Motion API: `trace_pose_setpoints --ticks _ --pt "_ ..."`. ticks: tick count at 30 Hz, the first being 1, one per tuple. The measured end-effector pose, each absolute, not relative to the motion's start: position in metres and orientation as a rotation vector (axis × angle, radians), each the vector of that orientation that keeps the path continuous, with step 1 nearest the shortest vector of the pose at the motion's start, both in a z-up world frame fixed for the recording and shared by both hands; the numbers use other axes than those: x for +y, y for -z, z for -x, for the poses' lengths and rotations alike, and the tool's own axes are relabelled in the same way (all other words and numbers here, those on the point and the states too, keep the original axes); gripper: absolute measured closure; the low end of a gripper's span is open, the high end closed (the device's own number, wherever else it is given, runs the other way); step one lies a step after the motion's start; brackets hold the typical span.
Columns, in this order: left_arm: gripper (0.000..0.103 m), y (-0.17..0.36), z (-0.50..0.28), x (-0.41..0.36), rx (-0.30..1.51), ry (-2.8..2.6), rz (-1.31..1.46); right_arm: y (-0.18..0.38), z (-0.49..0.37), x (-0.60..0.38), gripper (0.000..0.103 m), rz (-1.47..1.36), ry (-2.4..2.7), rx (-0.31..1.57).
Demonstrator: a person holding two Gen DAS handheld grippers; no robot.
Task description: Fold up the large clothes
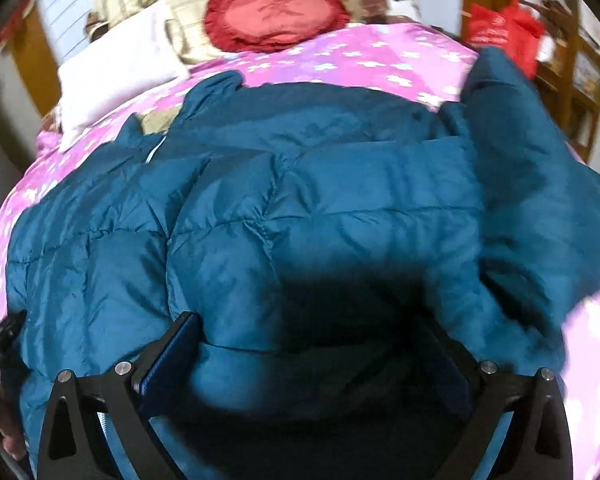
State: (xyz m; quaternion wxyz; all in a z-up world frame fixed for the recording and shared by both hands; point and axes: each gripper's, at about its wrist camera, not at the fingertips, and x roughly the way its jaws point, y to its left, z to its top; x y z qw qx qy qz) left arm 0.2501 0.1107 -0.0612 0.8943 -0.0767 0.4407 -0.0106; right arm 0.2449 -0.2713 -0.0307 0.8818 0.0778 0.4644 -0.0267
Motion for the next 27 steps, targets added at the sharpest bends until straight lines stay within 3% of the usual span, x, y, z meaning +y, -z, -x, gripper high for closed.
trace_pose_setpoints --ticks 4,8,12,18,22,27 --pt "0.022 0.065 -0.242 0.110 0.871 0.011 0.153 0.013 -0.224 -0.259 0.000 -0.144 0.039 0.844" --pt "0.021 0.066 -0.240 0.115 0.864 0.012 0.183 0.059 -0.241 -0.262 0.000 -0.120 0.022 0.959" --pt "0.020 0.068 -0.242 0.117 0.877 -0.033 0.184 0.054 -0.238 -0.270 0.000 -0.164 0.003 0.933" --pt "0.019 0.069 -0.241 0.117 0.879 -0.066 0.174 0.007 -0.192 -0.301 0.001 -0.158 0.139 0.656" --pt "0.019 0.069 -0.241 0.118 0.878 -0.068 0.174 -0.021 -0.172 -0.392 0.000 -0.231 0.320 0.554" --pt "0.019 0.069 -0.241 0.118 0.876 -0.069 0.174 -0.006 -0.182 -0.545 0.000 -0.259 0.563 0.700"
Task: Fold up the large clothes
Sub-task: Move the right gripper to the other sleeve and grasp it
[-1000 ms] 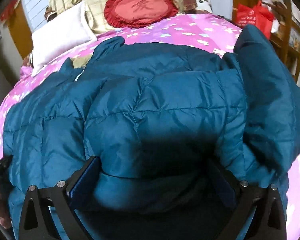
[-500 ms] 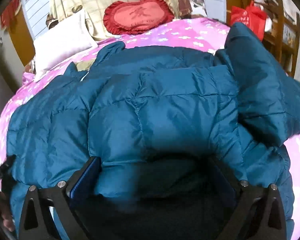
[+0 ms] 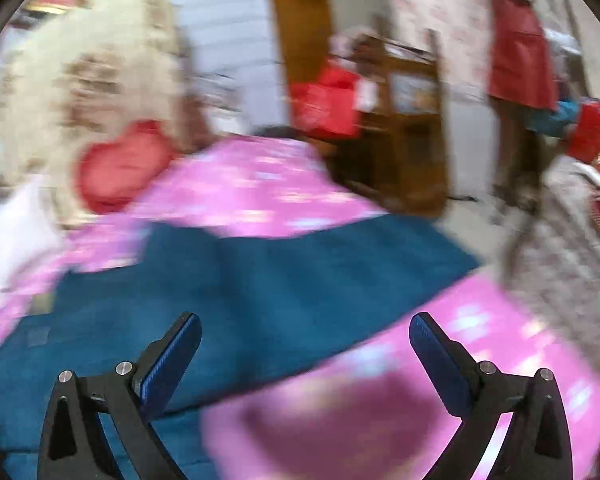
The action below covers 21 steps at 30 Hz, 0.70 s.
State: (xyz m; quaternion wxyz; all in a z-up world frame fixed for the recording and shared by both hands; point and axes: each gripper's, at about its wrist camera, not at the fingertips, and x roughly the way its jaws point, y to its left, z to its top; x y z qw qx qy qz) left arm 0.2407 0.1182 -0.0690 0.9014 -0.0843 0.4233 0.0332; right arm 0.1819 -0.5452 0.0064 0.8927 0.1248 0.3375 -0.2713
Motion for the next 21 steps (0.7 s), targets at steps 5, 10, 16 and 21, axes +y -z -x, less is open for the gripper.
trace_pose_setpoints --ticks 5,10,16,21 --pt "0.019 0.069 -0.241 0.118 0.875 -0.069 0.173 0.028 -0.183 -0.667 0.000 -0.469 0.591 0.798" --pt "0.019 0.068 -0.240 0.118 0.873 -0.068 0.174 0.053 -0.208 -0.706 0.000 -0.567 0.509 0.854" --pt "0.019 0.067 -0.241 0.119 0.873 -0.069 0.172 0.067 -0.245 -0.701 0.007 -0.388 0.511 0.932" --pt "0.019 0.068 -0.241 0.120 0.873 -0.068 0.173 0.046 -0.239 -0.644 0.089 -0.040 0.558 0.851"
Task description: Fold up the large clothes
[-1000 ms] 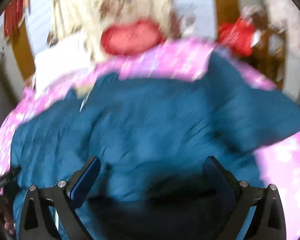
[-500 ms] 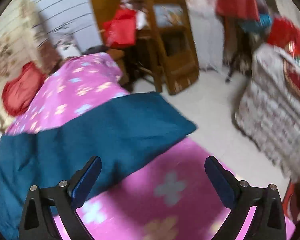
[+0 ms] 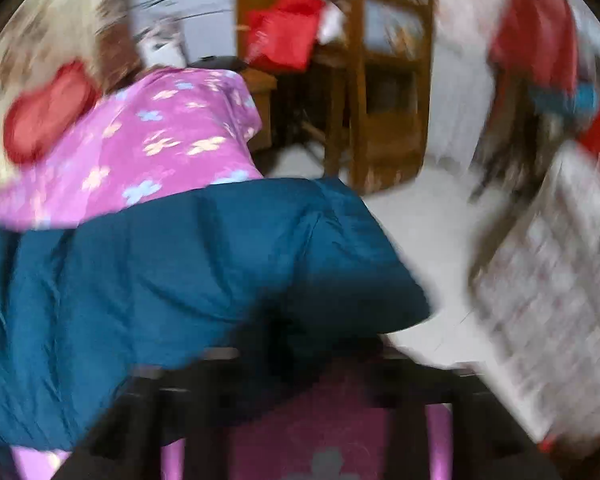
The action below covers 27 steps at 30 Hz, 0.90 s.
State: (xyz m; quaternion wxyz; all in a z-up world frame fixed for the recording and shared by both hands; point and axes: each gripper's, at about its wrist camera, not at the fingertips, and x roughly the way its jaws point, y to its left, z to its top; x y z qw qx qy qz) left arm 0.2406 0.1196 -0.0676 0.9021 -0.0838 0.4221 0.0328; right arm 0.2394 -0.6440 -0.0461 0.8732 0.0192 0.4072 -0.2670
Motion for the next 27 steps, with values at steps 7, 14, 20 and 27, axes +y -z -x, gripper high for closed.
trace_pose_setpoints --ticks 7,14,20,27 --pt "0.019 0.068 -0.240 0.119 0.872 -0.067 0.174 -0.029 -0.203 -0.510 0.090 0.123 0.399 0.641" --pt "0.019 0.068 -0.240 0.121 0.871 -0.067 0.183 -0.051 -0.193 -0.333 0.090 0.189 0.126 0.651" --pt "0.019 0.068 -0.239 0.123 0.868 -0.065 0.210 -0.005 -0.194 -0.218 0.090 0.120 -0.078 0.696" --pt "0.019 0.068 -0.237 0.125 0.863 -0.061 0.223 0.043 -0.178 -0.121 0.087 0.192 -0.343 0.736"
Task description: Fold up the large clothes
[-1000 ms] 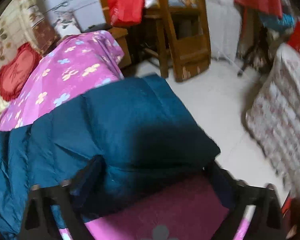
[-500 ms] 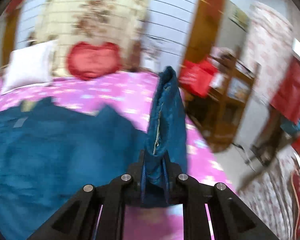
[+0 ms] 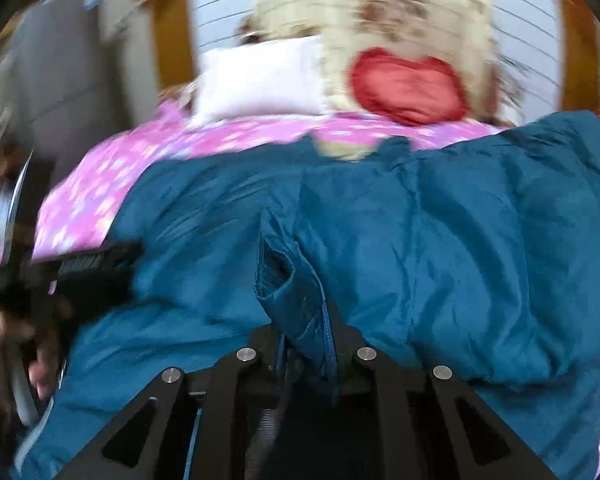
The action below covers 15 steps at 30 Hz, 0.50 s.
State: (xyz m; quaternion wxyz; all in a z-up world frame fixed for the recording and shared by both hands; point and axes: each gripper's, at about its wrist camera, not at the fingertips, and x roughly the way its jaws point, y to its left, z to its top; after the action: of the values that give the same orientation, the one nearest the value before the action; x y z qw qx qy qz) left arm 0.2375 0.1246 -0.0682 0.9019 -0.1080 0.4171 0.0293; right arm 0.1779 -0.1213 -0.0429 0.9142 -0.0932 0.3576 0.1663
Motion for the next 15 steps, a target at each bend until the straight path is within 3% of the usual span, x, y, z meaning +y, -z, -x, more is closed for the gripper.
trace_pose_setpoints --ticks 1,2,3,4,5,15 --pt "0.019 0.068 -0.237 0.125 0.862 -0.059 0.229 0.044 -0.175 -0.114 0.074 0.233 -0.338 0.734" --pt "0.019 0.068 -0.236 0.126 0.862 -0.058 0.233 0.043 -0.172 -0.113 0.053 0.237 -0.345 0.726" --pt "0.019 0.069 -0.235 0.126 0.863 -0.058 0.241 0.041 -0.167 -0.115 0.042 0.226 -0.356 0.712" --pt "0.019 0.069 -0.233 0.127 0.863 -0.059 0.247 0.038 -0.161 -0.118 0.021 0.213 -0.356 0.703" --pt "0.019 0.068 -0.231 0.128 0.865 -0.057 0.252 0.036 -0.155 -0.122 0.012 0.207 -0.345 0.702" --pt "0.019 0.015 -0.182 0.084 0.774 0.066 0.262 0.038 -0.103 -0.180 0.012 0.199 -0.082 0.820"
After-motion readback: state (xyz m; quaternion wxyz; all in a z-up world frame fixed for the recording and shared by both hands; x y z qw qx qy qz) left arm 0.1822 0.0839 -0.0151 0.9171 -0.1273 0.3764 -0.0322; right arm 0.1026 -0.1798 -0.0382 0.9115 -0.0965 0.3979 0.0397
